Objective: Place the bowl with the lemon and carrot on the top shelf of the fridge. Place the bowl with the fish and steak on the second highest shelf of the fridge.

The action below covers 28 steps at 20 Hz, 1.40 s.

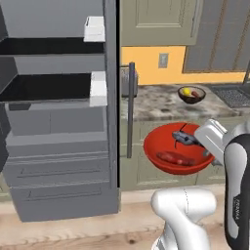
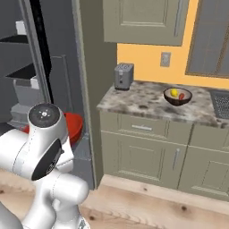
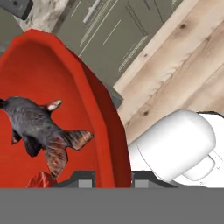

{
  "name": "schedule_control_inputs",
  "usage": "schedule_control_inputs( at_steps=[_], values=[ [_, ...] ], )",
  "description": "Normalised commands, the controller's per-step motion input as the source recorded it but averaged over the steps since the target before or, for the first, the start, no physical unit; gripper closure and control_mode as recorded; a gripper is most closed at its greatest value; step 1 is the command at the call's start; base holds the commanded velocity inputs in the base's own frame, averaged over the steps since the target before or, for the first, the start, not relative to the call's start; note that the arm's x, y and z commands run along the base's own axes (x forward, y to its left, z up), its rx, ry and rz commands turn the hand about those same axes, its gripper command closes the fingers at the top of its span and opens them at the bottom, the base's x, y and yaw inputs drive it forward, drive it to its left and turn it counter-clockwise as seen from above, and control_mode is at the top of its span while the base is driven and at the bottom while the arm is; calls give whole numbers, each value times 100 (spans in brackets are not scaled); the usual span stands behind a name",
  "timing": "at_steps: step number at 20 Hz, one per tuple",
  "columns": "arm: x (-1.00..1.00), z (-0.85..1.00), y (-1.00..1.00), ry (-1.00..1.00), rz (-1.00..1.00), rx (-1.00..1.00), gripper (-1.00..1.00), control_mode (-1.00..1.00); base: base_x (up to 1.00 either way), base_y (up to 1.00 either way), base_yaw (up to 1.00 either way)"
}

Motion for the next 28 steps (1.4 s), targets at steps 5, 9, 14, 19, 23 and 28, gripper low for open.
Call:
schedule_control_inputs(
  at_steps=[5, 9, 14, 19, 23, 28],
  values=[
    [0, 0, 0, 0, 0, 0, 100, 100, -5, 100, 8],
    [0, 0, 0, 0, 0, 0, 100, 100, 2, 100, 0],
    [0, 0, 0, 0, 0, 0, 100, 100, 57, 100, -6],
    [0, 0, 0, 0, 0, 0, 100, 100, 100, 80, -17],
    [0, 0, 0, 0, 0, 0, 100, 100, 99, 3, -21],
    [0, 0, 0, 0, 0, 0, 100, 100, 79, -35, -10]
  ],
)
